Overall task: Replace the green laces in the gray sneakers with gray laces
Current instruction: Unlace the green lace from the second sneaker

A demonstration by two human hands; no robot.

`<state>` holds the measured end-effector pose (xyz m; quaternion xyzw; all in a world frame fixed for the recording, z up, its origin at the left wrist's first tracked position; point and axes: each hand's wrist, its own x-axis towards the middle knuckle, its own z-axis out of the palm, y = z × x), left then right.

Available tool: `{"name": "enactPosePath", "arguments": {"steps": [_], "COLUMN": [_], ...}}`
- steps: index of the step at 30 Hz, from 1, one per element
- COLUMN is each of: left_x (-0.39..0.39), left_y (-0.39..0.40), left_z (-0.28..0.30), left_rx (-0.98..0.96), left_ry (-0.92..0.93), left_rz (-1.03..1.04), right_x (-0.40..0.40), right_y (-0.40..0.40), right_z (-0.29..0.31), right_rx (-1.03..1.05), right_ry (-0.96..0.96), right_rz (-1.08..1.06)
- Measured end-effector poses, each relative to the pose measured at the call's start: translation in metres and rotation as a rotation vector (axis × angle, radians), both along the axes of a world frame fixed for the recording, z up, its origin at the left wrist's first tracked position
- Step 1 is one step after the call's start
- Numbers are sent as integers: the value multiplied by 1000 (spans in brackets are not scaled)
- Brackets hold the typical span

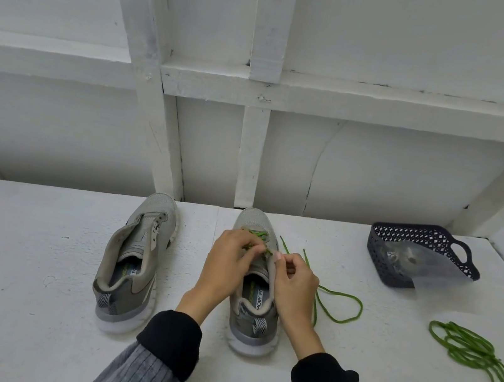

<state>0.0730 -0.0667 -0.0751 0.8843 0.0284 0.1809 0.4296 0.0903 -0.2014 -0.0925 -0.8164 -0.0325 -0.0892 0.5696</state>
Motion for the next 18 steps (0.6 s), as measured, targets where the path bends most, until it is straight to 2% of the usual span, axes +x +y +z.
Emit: {"name": "enactPosePath", "arguments": {"steps": [2,4,6,7,9,13,15,16,18], "left_x": [-6,-9,-10,-10,-10,-8,-5,-3,-3], "left_y": [-6,-7,-2,1,7,8,7,6,3], "left_z": [5,7,9,11,13,13,9,8,5], "left_rx": [-449,-773,-943,-953,-784,-114,139,182,132], "left_ry": [31,8,-36,-54,-65,22,85,100,68], "left_rz": [-10,-16,24,57,95,-61,-93,-81,-41], "right_x": [0,0,0,0,-1,0,0,0,-1], "right_y": [0,0,-1,-1,-1,0,1,1,1], "right_z": [0,-1,-1,-2,-3,-5,-4,-4,-3], "right_rx": [-3,-7,-4,1,14,16,17,17,15], "right_ry": [-2,4,2,-3,-6,-4,-10,-8,-6], "right_rz": [2,-6,-12,-12,-5,9,10,8,7]}}
